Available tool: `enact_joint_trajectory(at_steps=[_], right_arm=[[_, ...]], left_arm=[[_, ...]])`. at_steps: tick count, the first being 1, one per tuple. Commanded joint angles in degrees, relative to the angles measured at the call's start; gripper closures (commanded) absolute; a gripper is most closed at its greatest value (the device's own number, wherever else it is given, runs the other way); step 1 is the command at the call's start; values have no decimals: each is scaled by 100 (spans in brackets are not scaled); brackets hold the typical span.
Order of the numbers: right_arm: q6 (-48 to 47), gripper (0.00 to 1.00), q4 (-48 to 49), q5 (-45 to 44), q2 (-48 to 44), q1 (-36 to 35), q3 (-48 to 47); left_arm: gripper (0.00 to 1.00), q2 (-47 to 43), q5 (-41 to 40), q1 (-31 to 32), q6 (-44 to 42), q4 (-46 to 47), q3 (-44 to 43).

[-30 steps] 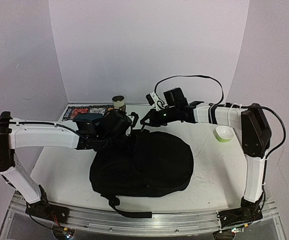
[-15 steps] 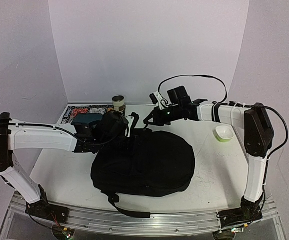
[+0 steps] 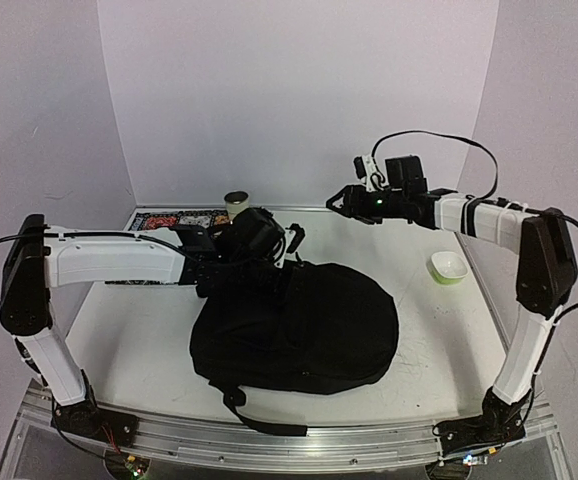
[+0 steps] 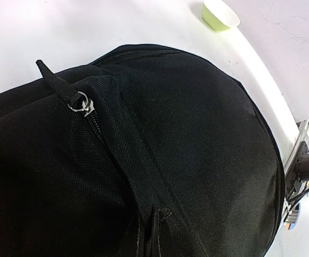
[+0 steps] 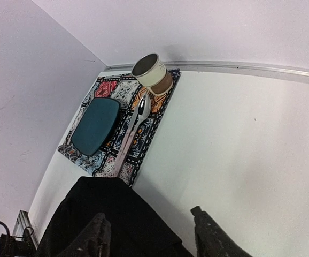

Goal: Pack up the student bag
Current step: Reset both arms

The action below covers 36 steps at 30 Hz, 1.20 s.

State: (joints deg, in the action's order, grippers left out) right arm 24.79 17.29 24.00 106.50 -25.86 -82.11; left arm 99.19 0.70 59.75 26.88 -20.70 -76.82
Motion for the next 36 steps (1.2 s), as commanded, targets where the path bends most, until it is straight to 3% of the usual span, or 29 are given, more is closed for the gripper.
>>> enact_joint_trajectory(at_steps=[1, 10, 13, 20, 25, 31, 36], right_arm=[[-208, 40, 74, -634, -1049, -140, 545], [-545, 17, -464, -2422, -3049, -136, 1875], [-621, 12, -727, -3073, -3674, -131, 2144], [-599, 2, -1375, -4245, -4947, -134, 2699], [-572, 2, -1843, -4805, -5841, -130, 3097], [-459, 2, -2383, -5417, -7081, -131, 3524], [-744, 2, -2424, -5639, -7829, -131, 3608]], left_arm=[[94, 208, 189, -174, -195, 120, -629], [41, -327, 148, -1168, -266, 109, -637], [30, -711, 146, -1720, -279, 93, -355], [14, -1770, 375, -3510, -333, -125, 405], [1, -2656, 410, -4532, -637, -491, 684], [1, -3333, -721, -4325, -1007, -1383, 209], [0, -4086, -1270, -4222, -1066, -1552, 167]])
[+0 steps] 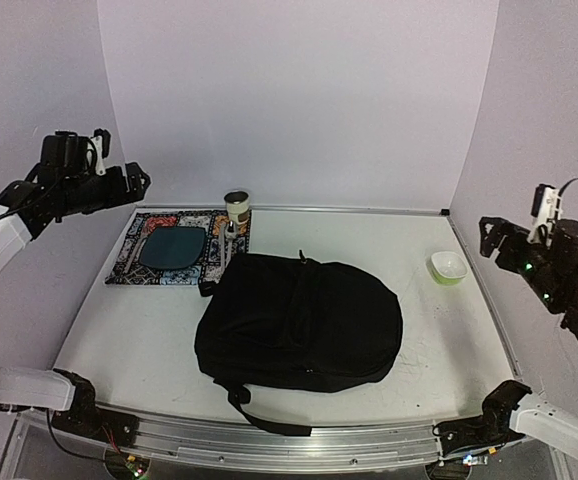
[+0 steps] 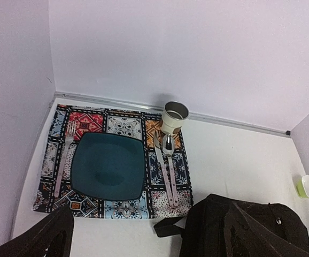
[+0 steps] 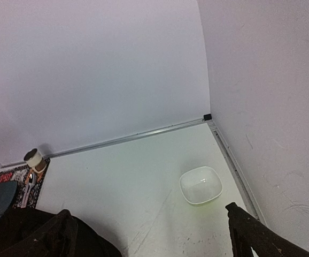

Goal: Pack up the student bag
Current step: Reset both arms

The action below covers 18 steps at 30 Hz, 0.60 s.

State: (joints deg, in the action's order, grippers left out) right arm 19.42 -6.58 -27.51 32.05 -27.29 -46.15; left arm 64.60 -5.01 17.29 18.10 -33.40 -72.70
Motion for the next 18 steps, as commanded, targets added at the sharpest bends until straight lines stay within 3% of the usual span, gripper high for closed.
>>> enact_joint_trajectory(at_steps=[1, 6, 18], right_arm=[[-321, 2, -37, -486, -445, 11, -17], [-635, 2, -73, -514, -609, 13, -97], [-989, 2, -177, -482, -1345, 13, 320]], left_arm=[[0, -850, -831, 22, -149, -246, -135], [0, -1813, -1662, 20, 84, -143, 524], [0, -3742, -2139, 24, 168, -48, 1829]])
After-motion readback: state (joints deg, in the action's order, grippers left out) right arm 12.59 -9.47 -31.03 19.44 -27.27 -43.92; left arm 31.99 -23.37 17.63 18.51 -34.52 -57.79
